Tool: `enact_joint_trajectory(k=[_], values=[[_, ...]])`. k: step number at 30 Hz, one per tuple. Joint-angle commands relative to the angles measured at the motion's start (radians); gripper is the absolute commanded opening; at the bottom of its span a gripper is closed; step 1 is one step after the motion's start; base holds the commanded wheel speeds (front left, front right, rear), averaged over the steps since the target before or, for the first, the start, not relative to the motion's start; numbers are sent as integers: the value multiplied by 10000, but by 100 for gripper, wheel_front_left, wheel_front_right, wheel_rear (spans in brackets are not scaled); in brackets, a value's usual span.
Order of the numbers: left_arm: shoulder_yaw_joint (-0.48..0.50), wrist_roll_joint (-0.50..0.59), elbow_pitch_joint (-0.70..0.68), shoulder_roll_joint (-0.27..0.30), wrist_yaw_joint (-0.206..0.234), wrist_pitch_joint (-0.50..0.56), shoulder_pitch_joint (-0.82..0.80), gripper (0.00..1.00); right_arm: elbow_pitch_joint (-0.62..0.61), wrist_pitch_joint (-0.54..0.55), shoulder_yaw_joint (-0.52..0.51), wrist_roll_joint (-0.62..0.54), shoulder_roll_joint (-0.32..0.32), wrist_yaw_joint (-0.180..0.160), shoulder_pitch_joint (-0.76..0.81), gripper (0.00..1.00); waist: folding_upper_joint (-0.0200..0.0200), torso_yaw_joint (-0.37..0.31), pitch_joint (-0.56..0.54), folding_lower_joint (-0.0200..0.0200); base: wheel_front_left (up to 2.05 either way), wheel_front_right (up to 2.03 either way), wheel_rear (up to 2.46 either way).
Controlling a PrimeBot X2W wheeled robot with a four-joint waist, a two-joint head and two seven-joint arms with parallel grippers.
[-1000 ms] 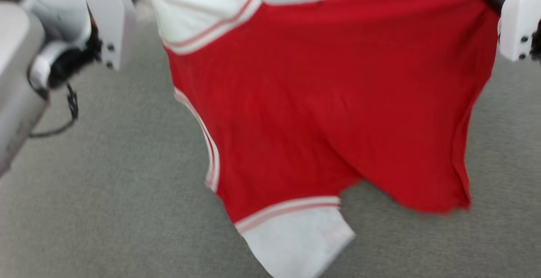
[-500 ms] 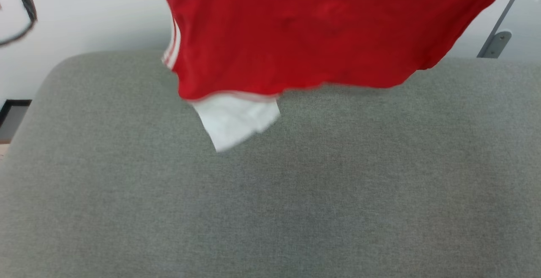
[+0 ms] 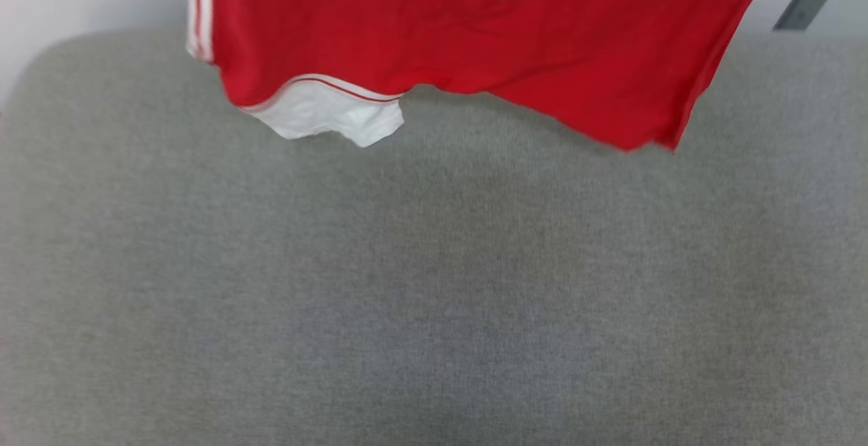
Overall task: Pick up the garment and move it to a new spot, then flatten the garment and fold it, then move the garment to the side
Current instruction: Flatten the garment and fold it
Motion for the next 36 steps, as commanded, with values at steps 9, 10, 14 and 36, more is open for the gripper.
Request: enact_joint_trajectory(k=[9, 10, 14, 36], values=[[-165, 736, 1247, -609, 167, -1829, -1429, 0, 828, -1681, -1111, -2112, 1044, -19, -1125, 0, 0, -330, 2686, 0, 0, 0, 0], [-153, 870, 1385, -698, 281, -2180, -1632, 0, 971, -2074, -1243, -2437, 1108, -19, -1288, 0, 0, -330, 2829, 0, 0, 0, 0], [20, 1193, 1963, -1065, 871, -3617, -2266, 0, 1493, -4246, -1754, -3959, 1399, -19, -1843, 0, 0, -254, 3190, 0, 0, 0, 0], [-388, 802, -150, -233, 4, -2920, 3207, 0, 2629, -4548, 565, -2635, 1029, -19, 1636, 0, 0, 429, 1655, 0, 0, 0, 0]])
